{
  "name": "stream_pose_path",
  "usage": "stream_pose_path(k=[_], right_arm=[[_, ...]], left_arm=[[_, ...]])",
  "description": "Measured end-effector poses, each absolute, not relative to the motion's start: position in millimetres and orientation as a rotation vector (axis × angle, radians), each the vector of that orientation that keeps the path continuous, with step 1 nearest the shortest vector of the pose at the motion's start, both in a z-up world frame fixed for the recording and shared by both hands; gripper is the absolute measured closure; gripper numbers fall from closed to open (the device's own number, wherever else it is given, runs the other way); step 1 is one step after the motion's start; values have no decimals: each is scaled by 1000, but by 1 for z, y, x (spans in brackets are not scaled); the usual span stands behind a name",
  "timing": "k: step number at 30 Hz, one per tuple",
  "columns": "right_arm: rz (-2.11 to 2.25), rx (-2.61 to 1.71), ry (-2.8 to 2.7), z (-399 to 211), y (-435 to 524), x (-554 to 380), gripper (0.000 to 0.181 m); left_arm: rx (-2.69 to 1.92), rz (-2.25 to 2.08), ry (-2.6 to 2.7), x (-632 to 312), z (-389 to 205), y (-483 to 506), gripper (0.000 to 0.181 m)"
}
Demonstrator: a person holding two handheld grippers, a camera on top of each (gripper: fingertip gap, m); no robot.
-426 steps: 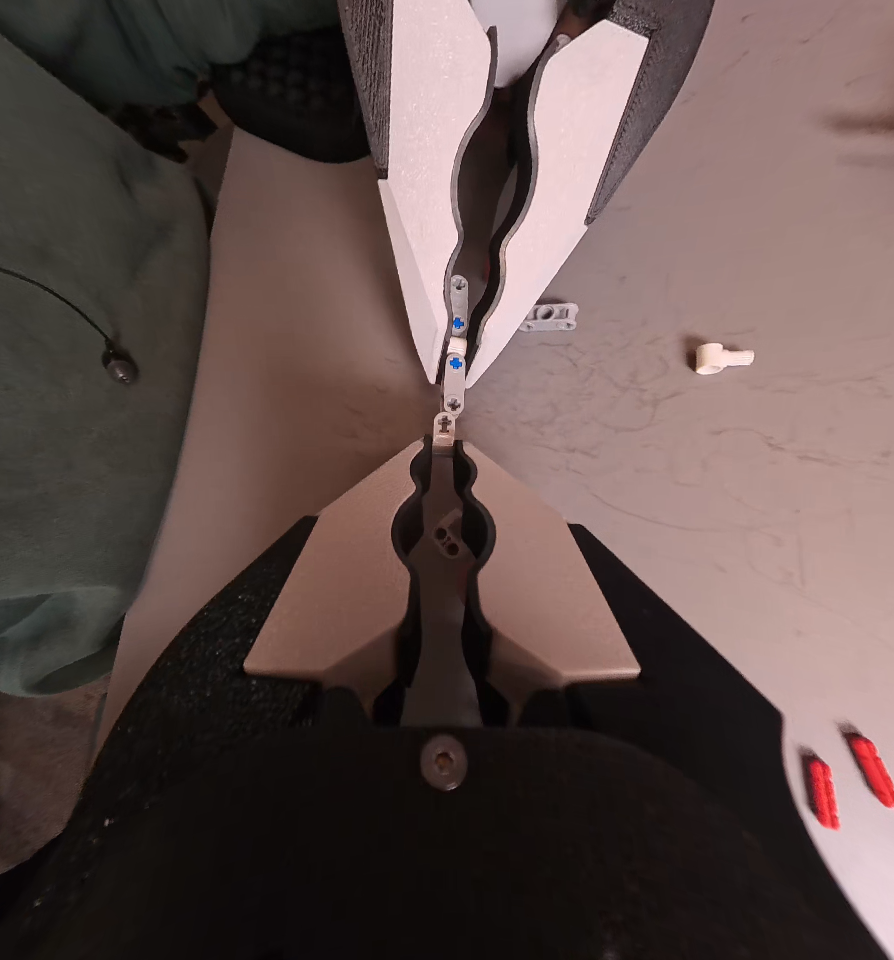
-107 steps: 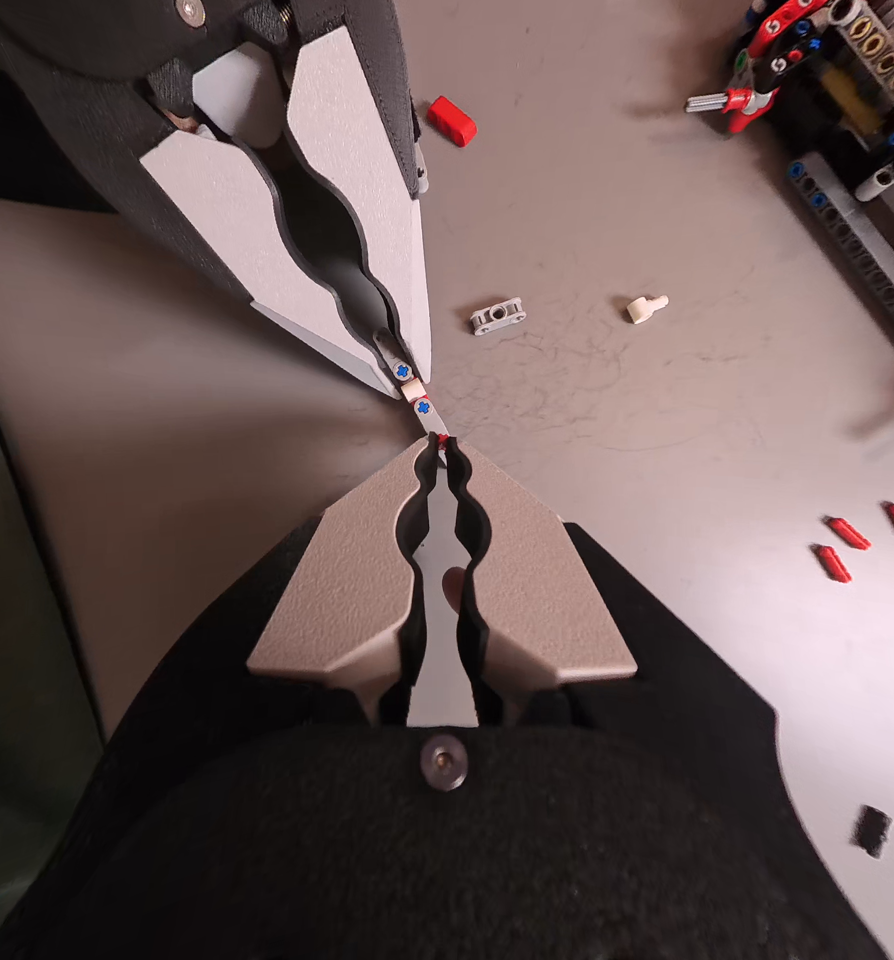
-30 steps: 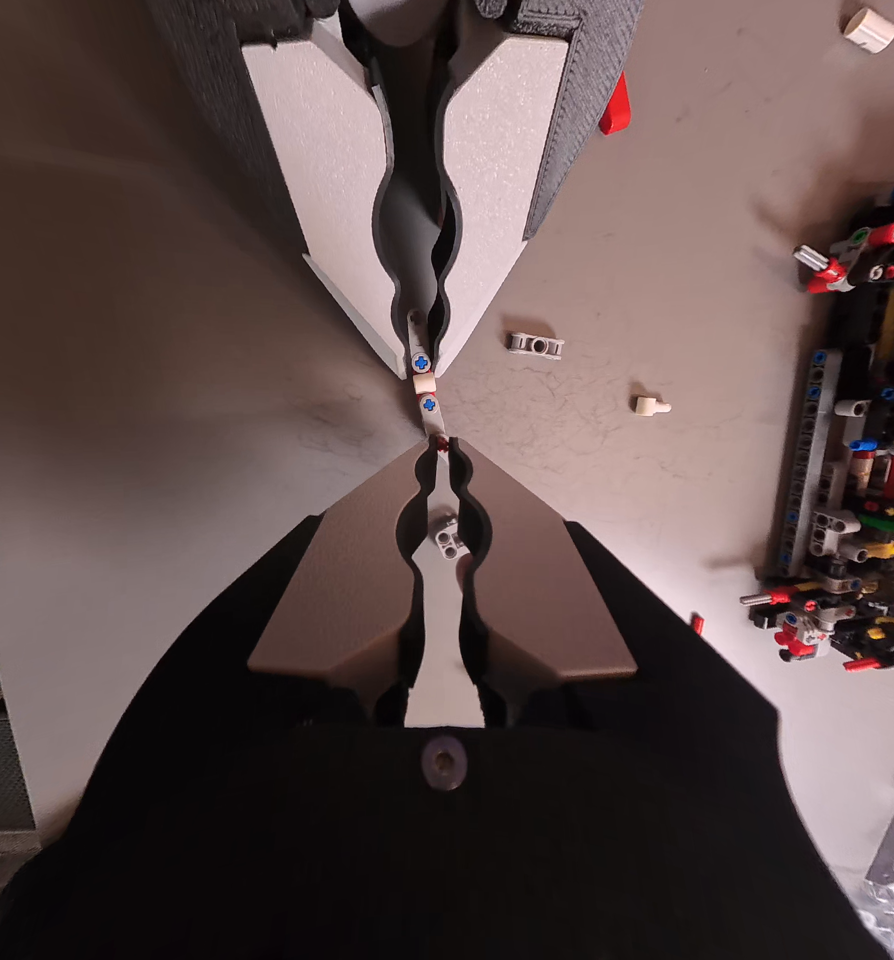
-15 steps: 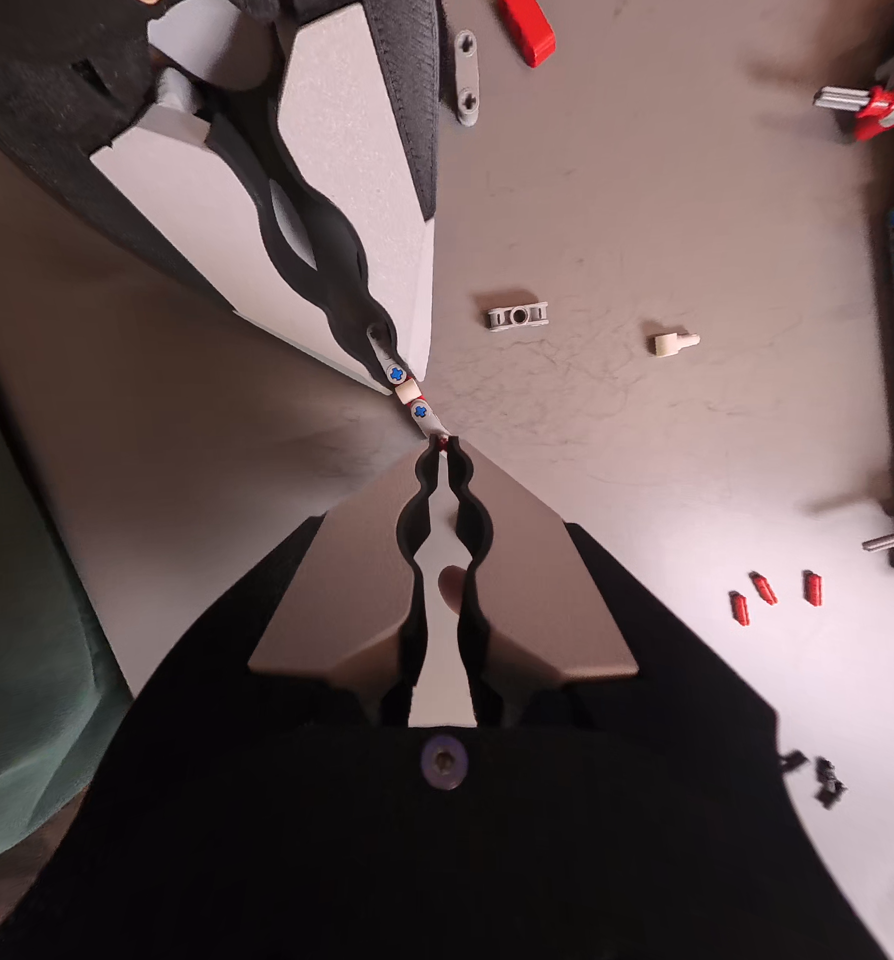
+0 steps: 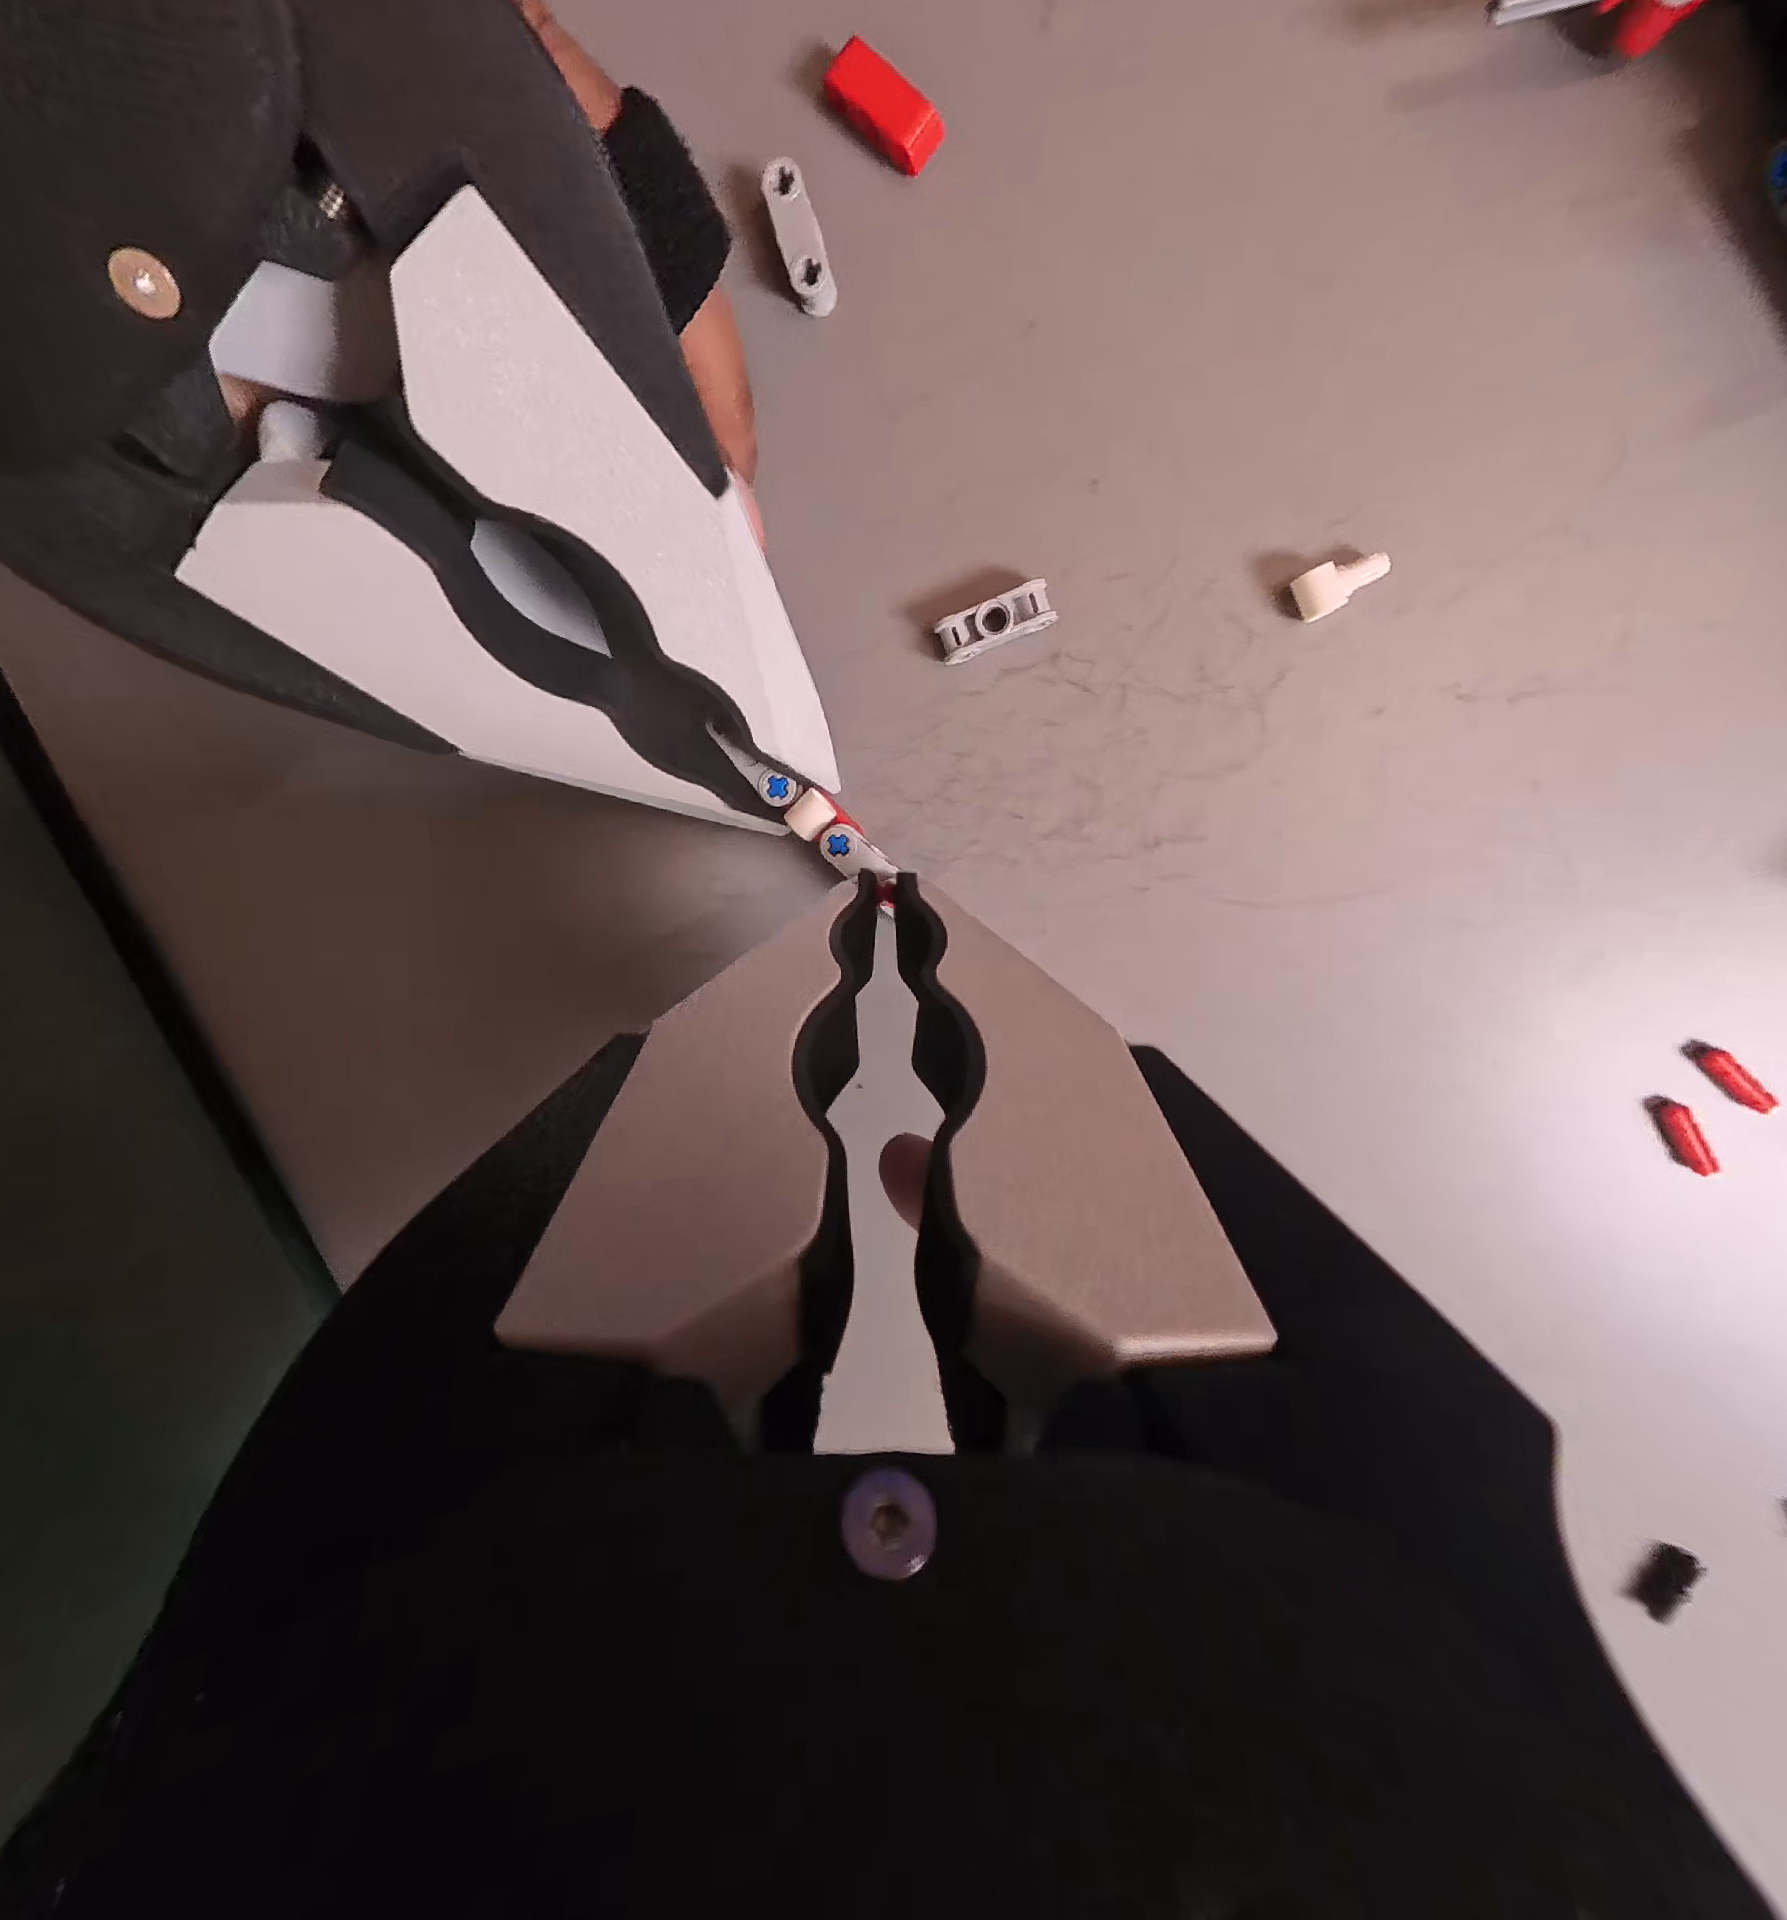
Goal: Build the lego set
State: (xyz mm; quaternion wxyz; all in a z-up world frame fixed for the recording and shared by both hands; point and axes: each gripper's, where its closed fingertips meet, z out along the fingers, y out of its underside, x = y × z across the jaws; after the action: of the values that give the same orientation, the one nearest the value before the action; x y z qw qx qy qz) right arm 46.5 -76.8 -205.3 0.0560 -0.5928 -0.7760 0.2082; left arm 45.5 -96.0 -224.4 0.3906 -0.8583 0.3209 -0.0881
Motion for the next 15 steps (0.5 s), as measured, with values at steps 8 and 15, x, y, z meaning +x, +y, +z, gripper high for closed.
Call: stream_pose_path(k=[8,15], right_arm=[[647,-1914,-2263,-205,-78,49,179],[603,-1996,-2181,-207,-77,49,179]], left_arm=[[-2163,-205,842,47,-224,-97,175],[-2137,-130,862,48,-224,-96,174]])
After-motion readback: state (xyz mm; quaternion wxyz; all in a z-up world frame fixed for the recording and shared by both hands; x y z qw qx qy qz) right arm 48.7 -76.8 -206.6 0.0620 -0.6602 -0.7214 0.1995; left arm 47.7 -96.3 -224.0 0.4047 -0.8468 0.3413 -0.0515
